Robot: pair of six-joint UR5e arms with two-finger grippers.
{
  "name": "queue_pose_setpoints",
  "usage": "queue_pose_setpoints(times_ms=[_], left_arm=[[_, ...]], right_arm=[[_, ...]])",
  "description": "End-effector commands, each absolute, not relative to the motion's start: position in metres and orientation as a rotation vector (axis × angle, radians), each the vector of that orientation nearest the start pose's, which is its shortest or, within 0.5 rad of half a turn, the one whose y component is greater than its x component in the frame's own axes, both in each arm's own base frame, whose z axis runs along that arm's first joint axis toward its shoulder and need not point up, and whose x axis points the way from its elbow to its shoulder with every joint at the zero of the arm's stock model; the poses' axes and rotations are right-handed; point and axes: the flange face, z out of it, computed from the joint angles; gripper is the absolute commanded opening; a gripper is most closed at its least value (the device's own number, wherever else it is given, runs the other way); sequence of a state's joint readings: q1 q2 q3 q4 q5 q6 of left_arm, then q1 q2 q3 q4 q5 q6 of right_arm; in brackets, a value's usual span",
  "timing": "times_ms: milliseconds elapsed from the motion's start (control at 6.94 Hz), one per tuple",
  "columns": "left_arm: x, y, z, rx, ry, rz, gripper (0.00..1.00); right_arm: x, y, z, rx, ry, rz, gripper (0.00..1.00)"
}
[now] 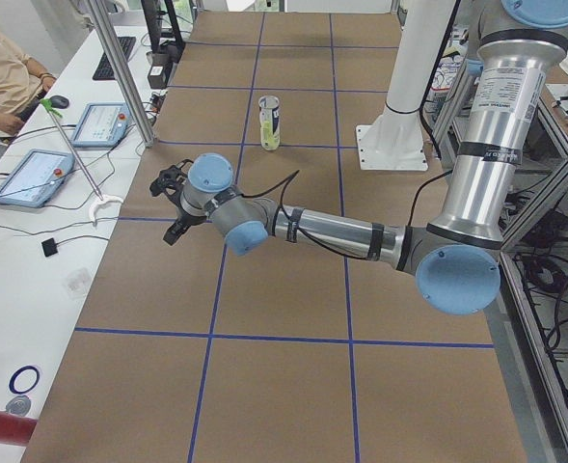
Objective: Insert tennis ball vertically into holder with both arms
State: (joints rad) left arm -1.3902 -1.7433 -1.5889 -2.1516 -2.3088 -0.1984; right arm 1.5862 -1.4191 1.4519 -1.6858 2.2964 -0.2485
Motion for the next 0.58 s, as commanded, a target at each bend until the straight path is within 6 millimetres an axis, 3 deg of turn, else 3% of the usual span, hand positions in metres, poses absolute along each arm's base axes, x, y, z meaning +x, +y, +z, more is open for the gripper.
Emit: queue_pose_setpoints(times_ms=[0, 144, 432], left_arm=[[-0.005, -0.549, 0.551, 0.417, 0.74, 0.316, 0.99], [-0.034, -0.53, 0.574, 0.312, 0.733, 0.243, 0.99], [-0.052, -0.49, 0.569, 0.162, 0.741, 0.151, 0.99]], right_arm=[[0.076, -0.546, 0.654, 0.012, -0.731, -0.19, 0.99], [0.076, -0.544, 0.657, 0.007, -0.73, -0.188, 1.0], [0.076, -0.542, 0.66, 0.003, -0.73, -0.186, 0.99]])
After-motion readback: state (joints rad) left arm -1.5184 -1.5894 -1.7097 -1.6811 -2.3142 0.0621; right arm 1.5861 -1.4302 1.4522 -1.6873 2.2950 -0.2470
